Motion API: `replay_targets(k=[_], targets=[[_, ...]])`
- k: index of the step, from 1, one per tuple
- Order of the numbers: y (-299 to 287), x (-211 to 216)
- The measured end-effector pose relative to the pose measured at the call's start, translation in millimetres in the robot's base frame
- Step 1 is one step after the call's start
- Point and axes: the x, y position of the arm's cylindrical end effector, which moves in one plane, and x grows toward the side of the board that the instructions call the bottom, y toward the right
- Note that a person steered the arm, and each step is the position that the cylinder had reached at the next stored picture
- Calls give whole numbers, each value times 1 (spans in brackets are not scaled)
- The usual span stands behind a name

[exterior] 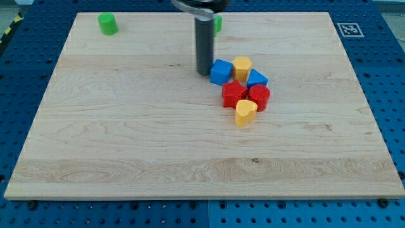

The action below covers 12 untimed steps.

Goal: Place the green circle to the left side of the red star

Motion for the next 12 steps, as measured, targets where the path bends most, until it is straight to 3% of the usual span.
replay_targets(k=[1,2,5,6,12], targets=[[-3,7],[-69,-1],[-264,-110],[-285,-144],[-240,-162]])
